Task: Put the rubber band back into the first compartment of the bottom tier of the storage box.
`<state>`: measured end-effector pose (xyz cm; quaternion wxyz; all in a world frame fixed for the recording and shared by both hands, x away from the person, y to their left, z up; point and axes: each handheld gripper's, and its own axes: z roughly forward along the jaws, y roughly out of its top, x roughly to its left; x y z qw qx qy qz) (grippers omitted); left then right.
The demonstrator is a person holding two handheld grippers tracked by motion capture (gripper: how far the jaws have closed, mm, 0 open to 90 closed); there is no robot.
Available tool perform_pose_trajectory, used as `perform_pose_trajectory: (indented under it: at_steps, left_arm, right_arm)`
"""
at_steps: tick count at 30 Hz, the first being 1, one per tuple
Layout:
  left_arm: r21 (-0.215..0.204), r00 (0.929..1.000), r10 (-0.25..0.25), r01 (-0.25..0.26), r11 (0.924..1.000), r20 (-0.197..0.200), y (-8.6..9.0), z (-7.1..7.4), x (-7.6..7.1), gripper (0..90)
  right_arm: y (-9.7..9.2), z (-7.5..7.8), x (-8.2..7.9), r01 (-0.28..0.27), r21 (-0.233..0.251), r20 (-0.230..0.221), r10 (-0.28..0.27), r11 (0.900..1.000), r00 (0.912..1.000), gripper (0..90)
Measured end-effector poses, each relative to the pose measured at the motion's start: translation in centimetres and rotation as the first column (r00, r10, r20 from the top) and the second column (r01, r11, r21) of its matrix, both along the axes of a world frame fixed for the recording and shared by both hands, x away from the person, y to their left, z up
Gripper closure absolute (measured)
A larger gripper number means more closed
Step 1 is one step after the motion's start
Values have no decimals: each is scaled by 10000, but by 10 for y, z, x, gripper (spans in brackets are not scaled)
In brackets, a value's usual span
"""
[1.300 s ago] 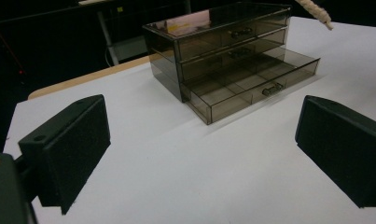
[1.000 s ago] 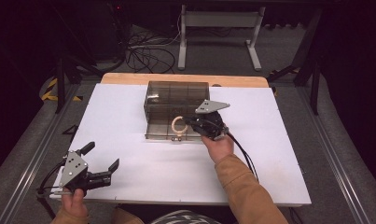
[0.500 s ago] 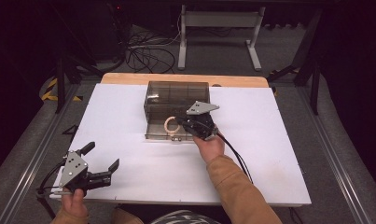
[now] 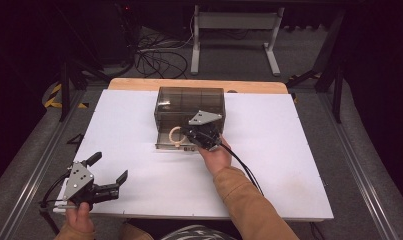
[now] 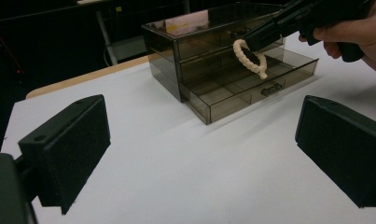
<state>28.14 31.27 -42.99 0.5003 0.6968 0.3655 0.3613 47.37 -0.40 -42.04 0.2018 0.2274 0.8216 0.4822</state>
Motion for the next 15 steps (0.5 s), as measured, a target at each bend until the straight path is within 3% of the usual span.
perform_pose_trajectory:
  at_steps: [15]
  left_arm:
    - [-3,10000,-3,3,10000,-6,0,0,0,38]
  right_arm:
    - [10,-8,8,378,177,112,-380,9991,9992,843]
